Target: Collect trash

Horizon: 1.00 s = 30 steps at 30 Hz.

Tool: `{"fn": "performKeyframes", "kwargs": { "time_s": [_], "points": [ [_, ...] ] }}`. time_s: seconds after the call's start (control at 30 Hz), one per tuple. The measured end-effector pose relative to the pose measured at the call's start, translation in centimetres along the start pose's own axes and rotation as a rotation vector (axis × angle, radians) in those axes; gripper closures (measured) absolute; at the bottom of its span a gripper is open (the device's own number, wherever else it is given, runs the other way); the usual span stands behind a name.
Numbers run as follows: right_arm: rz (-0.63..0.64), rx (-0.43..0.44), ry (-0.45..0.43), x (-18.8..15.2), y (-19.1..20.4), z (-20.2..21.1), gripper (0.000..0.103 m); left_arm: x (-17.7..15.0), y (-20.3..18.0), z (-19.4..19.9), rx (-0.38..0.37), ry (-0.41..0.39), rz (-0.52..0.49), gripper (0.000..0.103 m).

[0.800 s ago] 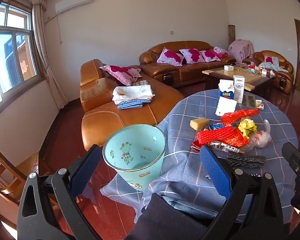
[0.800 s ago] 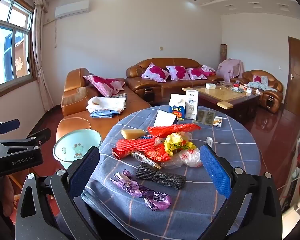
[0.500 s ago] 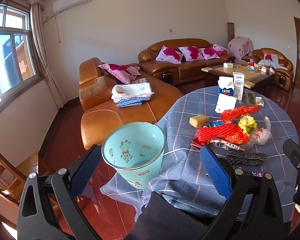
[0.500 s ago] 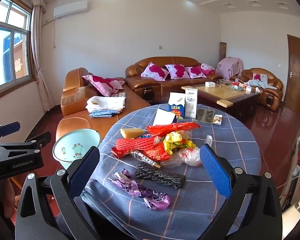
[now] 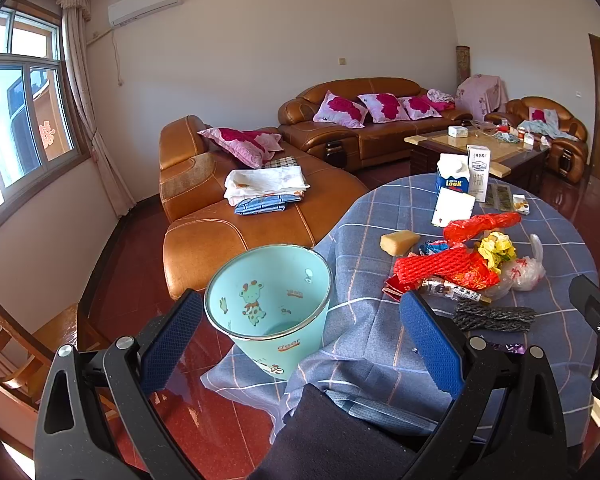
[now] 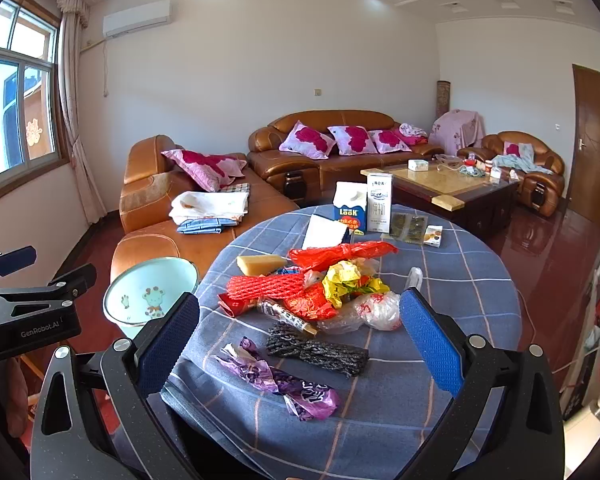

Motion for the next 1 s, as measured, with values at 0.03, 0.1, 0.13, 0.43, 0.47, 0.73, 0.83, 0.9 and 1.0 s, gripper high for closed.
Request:
{"fn": "performKeyframes", "kwargs": {
  "time_s": [0.03,0.1,0.13,0.43,0.47,0.73,0.83,0.9,1.0],
  "points": [
    [0.000,-0.001,-0.001,0.02,0.01,0.11,0.004,-0.02,0.02,-0.03,0.000,0.000,0.000,0.006],
    [0.000,0.000,0.000,0.02,-0.01,0.13,0.004,-0.06,0.03,-0.02,0.001,0.000,0.000,0.006],
    [0.001,0.001,0.002,0.03,-0.01,0.14,0.004,-0.05,0.02,0.00,0.001,0.000,0.000,0.006],
    [0.001,0.003,0.006,-0.02,-0.06,0.13,0.004,-0.12,0.45,-0.09,0.007,-0.003,0.003,0.006],
    [0.001,0.004,0.007,-0.05,-0.03,0.12,0.004,-0.15,0.54,-0.12,0.009,-0.003,0.004,0.006],
    [0.004,0.004,0.010,-0.15,0.07,0.13,0.004,-0.03,0.49,-0.22,0.019,-0.004,0.007,0.006],
    [0.006,0.006,0.015,-0.43,0.30,-0.13,0.004,-0.07,0.47,-0.32,0.019,-0.001,0.006,0.006],
    [0.007,0.008,0.017,-0.52,0.41,-0.28,0.004,-0.06,0.51,-0.36,0.020,0.000,0.006,0.006],
    [0.007,0.007,0.017,-0.51,0.40,-0.29,0.004,-0.05,0.53,-0.38,0.020,-0.001,0.006,0.006]
  ]
}}
Point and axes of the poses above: each gripper's, at about its wrist camera, not at the fingertips, and z roughly against the way its jaws point, y to its left, x to its top, the point moved 9 cm from there along -z, roughly the way its jaws point, and after that the axes turned 2 degrees about z, right-handed, at the moved point
